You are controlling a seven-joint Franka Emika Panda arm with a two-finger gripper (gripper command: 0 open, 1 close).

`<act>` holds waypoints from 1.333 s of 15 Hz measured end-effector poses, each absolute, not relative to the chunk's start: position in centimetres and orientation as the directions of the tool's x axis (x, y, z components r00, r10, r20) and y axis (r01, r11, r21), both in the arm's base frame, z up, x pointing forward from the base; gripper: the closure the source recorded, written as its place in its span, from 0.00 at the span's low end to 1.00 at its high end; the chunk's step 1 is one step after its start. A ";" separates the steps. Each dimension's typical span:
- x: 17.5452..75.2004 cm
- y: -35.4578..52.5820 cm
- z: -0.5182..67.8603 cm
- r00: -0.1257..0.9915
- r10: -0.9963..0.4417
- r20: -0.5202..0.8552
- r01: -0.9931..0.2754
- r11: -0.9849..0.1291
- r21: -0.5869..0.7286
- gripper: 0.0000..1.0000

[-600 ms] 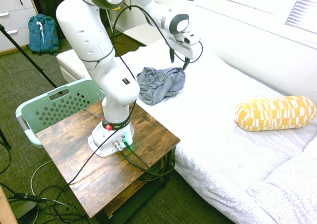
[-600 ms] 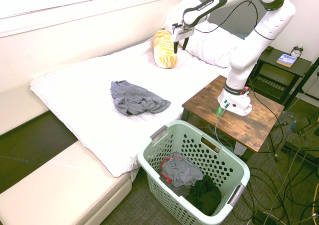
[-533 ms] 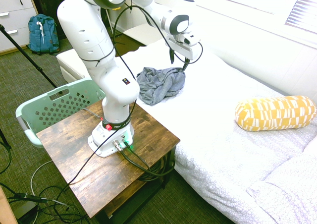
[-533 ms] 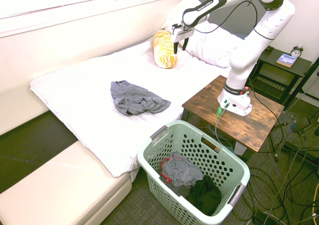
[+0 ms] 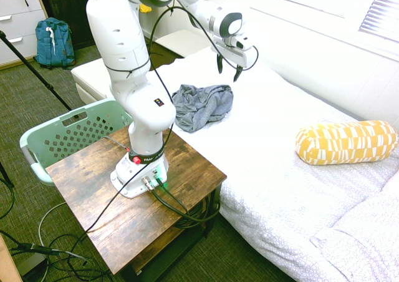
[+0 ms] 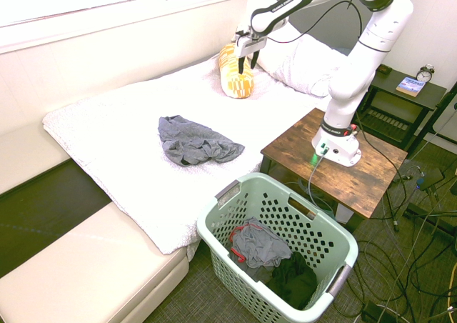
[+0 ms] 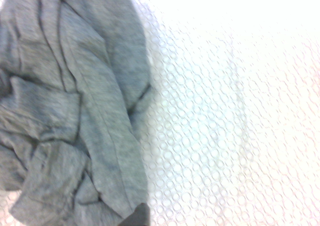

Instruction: Put my clothes in the laundry bag

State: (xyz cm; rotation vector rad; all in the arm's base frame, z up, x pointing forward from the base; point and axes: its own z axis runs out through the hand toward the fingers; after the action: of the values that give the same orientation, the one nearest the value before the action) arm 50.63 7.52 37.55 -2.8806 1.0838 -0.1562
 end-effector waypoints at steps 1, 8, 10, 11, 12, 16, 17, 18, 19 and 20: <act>52.8 9.2 36.7 0.763 -0.643 0.069 -0.637 -0.765 -0.095 0.00; 64.4 20.0 25.5 0.827 -0.558 0.063 -0.555 -0.830 -0.066 0.00; 66.4 22.0 20.7 0.838 -0.540 0.075 -0.538 -0.842 -0.043 0.00; 67.2 22.9 18.3 0.843 -0.534 0.074 -0.533 -0.846 -0.034 0.00; 67.9 23.4 16.2 0.845 -0.530 0.068 -0.529 -0.848 -0.033 0.00; 70.4 24.2 10.5 0.853 -0.522 0.010 -0.521 -0.853 -0.031 0.00; 70.8 24.3 9.3 0.856 -0.517 -0.012 -0.517 -0.856 -0.033 0.00; 71.1 24.6 8.2 0.860 -0.509 -0.037 -0.510 -0.860 -0.037 0.00; 71.2 24.8 7.0 0.863 -0.502 -0.058 -0.504 -0.863 -0.036 0.00; 71.3 25.1 5.8 0.863 -0.499 -0.072 -0.502 -0.864 -0.032 0.00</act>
State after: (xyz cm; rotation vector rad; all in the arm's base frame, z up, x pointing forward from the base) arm 71.33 25.06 5.78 -2.9846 0.8028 0.0948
